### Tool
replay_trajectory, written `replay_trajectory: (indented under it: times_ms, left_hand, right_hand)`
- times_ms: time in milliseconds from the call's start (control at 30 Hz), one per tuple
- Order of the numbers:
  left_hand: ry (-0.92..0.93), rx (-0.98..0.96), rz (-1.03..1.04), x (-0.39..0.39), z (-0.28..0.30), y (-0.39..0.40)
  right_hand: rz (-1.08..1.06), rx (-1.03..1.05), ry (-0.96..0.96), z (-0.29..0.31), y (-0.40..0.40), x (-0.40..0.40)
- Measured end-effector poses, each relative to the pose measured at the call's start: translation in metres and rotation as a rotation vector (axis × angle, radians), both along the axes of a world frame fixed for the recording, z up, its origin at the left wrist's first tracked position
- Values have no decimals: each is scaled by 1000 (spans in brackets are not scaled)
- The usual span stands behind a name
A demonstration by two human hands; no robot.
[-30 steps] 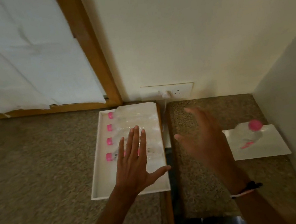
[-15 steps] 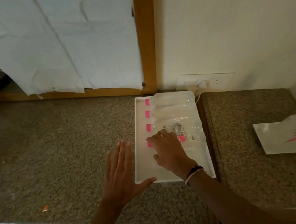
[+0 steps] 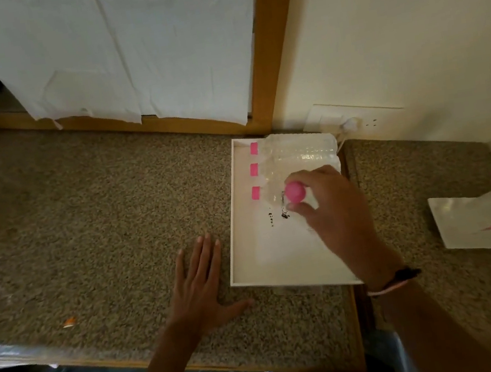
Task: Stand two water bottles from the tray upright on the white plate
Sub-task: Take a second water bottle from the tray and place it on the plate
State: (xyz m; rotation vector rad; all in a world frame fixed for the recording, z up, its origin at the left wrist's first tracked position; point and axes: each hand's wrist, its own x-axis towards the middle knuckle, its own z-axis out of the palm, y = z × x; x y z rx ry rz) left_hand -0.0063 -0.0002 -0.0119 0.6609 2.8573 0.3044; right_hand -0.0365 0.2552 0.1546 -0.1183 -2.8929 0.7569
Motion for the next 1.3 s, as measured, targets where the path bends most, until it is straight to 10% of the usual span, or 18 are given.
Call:
replay_trajectory:
  times_ms: [600,1300]
  left_hand:
    - [47,-6,32,-1,19,23]
    - [133,160,-143,-1,56,326]
  right_hand:
    - [13,-240,18,24,56,22]
    - [-215,-335,392,102,320,80]
